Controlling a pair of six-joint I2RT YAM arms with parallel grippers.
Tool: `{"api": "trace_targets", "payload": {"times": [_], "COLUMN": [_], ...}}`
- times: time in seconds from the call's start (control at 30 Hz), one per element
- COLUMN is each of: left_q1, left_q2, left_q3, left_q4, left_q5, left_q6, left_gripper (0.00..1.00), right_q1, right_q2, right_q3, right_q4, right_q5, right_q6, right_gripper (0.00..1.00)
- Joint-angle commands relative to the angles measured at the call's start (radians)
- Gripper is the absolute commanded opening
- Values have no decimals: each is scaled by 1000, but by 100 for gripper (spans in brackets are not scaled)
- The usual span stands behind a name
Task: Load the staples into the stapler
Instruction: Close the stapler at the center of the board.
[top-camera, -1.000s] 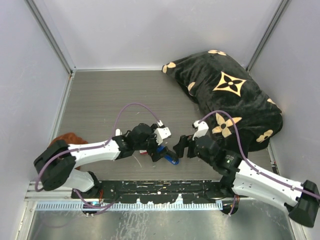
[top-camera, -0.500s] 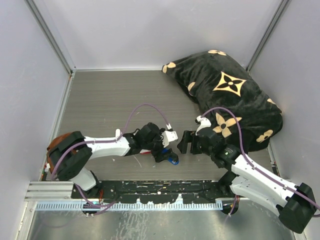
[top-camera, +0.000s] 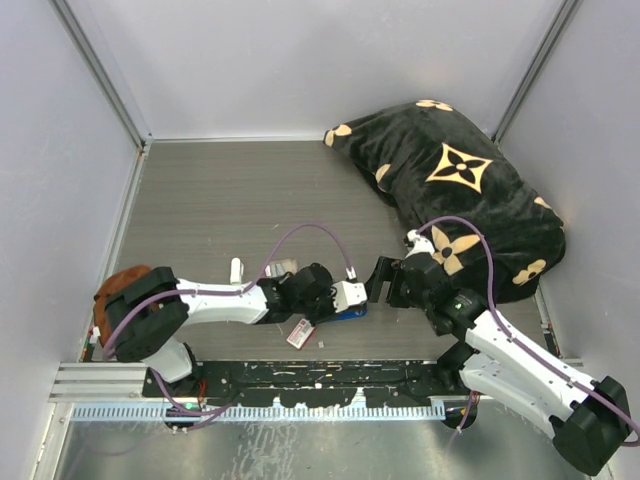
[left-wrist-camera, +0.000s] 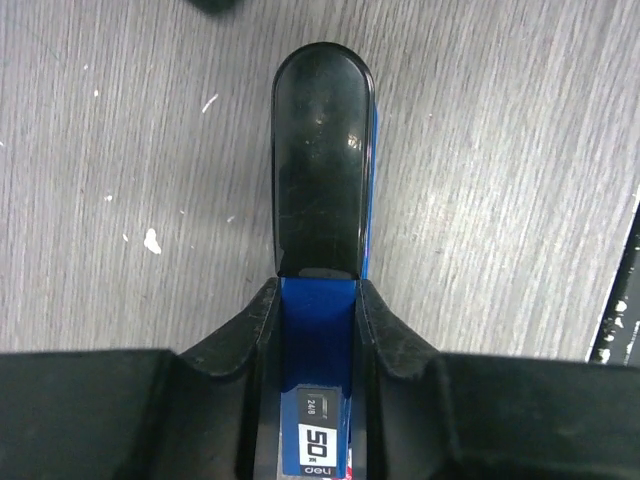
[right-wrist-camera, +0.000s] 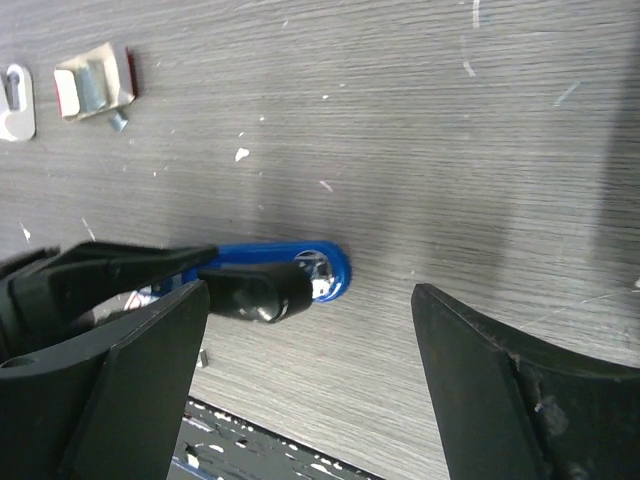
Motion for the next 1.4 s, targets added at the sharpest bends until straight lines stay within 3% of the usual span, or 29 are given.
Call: {"api": "trace_targets", "payload": {"times": [0.0,0.2,0.3,0.5,0.97,1.1,1.2,1.27,1.3,1.33,1.37], "left_q1": [-25,-27,-26,-26,-26,-27,-26,-26,-27,-26,-26], "left_q2": [-72,-197,-249,-310,-385,-380,-370,-363,-360,-356,-358], "left_q3": [-61,-122,-139,-146,-154,-147,-139,-135,-132,-126,-121], "left_q4": [44,127,154,161,207,211,212,209,205,194,187], "left_q5": [-63,-42,-19,11,57,57,61,58,51,45,34], "left_q6": [7,-62,-90,-120,-179,-179,-179,-182,-184,-187,-195], "left_gripper": [1,0,0,0,0,0,0,0,0,7,23], "right_q1": [-77,-194,-207,-207,-207,-207,-207,-207,-207,-207,-207], "right_q2": [-12,-48,-43,22,164,168,177,185,190,191,188], "right_q3": [25,-26,-69,-171,-272,-271,-270,-273,-273,-272,-273], "right_q4": [0,107,212,422,725,734,755,783,790,793,793], "right_q5": [-65,-358,-483,-660,-784,-801,-819,-838,-845,-851,-846], "right_q6": [50,71,119,192,319,340,355,369,372,373,375], "right_gripper": [89,91,99,100,100,100,91,74,64,46,27]}}
